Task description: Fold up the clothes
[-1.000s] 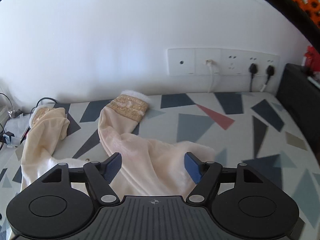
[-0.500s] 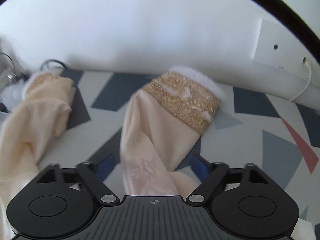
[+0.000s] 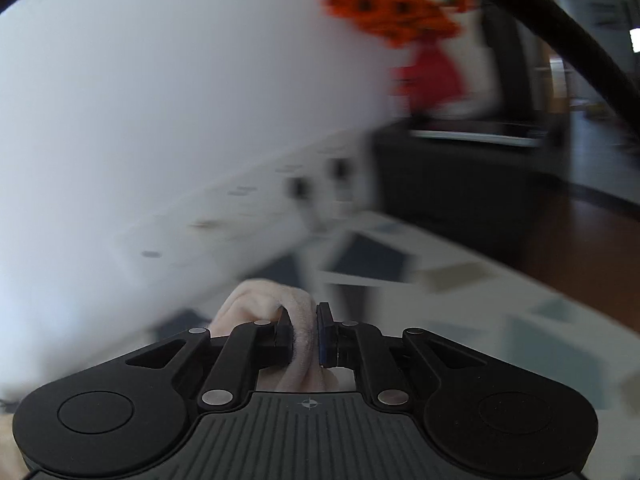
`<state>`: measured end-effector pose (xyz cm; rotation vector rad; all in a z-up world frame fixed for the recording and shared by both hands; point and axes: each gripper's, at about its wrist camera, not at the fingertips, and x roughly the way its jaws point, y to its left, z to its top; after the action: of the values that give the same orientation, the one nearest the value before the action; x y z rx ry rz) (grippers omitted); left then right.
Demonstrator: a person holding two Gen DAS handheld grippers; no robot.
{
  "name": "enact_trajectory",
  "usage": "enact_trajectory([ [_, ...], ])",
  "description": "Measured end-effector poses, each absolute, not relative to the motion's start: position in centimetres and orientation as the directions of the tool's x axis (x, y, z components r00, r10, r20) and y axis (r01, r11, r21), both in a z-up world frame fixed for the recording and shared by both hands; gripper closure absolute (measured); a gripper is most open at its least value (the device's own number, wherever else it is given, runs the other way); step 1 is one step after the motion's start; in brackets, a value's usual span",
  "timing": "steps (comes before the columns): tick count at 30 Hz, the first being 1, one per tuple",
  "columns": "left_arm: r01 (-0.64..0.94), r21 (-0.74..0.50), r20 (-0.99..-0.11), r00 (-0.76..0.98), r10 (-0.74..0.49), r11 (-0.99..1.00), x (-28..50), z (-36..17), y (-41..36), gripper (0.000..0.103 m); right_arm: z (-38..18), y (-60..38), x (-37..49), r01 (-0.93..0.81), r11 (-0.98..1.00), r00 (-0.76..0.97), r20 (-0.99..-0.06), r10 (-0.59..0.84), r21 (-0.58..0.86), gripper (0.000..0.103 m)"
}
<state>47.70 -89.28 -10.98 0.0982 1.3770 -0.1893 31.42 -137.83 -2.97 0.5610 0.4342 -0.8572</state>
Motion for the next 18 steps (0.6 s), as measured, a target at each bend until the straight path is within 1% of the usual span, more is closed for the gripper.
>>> enact_trajectory([
  [2,0.207,-0.041,-0.981,0.176,-0.078,0.977,47.9,-11.1,-89.5,0.006,-5.1,-138.8,29.3,0.835,0.498,0.507,-0.68,-0.529,0.235,0.093],
  [3,0.219,-0.035,-0.982,0.175,-0.075,0.975,48.0,-11.1,-89.7,0.005,-6.2,-139.2,28.2,0.85,0.485,0.464,-0.731,-0.5,0.208,0.091],
  [5,0.251,-0.029,-0.982,0.175,-0.075,0.968,48.2,-11.1,-90.2,0.004,-7.2,-138.0,27.7,0.854,0.483,0.439,-0.767,-0.468,0.195,0.084],
  [7,0.27,-0.026,-0.983,0.17,-0.074,0.962,48.5,-11.1,-90.6,0.003,-8.2,-136.7,27.2,0.857,0.481,0.415,-0.799,-0.436,0.183,0.071],
  [9,0.283,-0.026,-0.984,0.163,-0.075,0.959,48.7,-11.1,-90.8,0.003,-9.3,-135.4,26.8,0.86,0.48,0.389,-0.829,-0.403,0.17,0.067],
  [11,0.305,-0.004,-0.979,0.192,-0.065,0.952,49.0,-10.6,-91.0,0.003,-7.8,-134.1,26.9,0.838,0.503,0.459,-0.77,-0.443,0.21,0.067],
  [12,0.318,0.016,-0.974,0.218,-0.057,0.948,49.1,-10.3,-91.1,0.003,-6.8,-133.7,27.2,0.814,0.533,0.503,-0.738,-0.45,0.23,0.065],
  [13,0.326,0.038,-0.965,0.257,-0.05,0.944,49.4,-9.7,-91.1,0.004,-5.8,-133.2,27.5,0.788,0.564,0.547,-0.703,-0.454,0.249,0.059],
  [14,0.334,0.061,-0.954,0.296,-0.044,0.941,49.7,-9.1,-91.1,0.004,-4.8,-132.8,27.8,0.759,0.594,0.59,-0.666,-0.457,0.265,0.057],
  [15,0.34,0.081,-0.942,0.333,-0.039,0.937,50.0,-8.5,-91.1,0.004,-4.0,-132.6,28.7,0.725,0.63,0.626,-0.648,-0.433,0.279,0.054],
  [16,0.334,0.073,-0.936,0.349,-0.051,0.94,50.6,-7.9,-91.0,0.004,-3.6,-132.7,29.8,0.686,0.663,0.658,-0.643,-0.392,0.299,0.054],
  [18,0.301,0.026,-0.933,0.35,-0.085,0.953,52.1,-7.1,-90.4,0.004,-3.2,-132.6,32.5,0.612,0.721,0.704,-0.641,-0.308,0.326,0.054],
])
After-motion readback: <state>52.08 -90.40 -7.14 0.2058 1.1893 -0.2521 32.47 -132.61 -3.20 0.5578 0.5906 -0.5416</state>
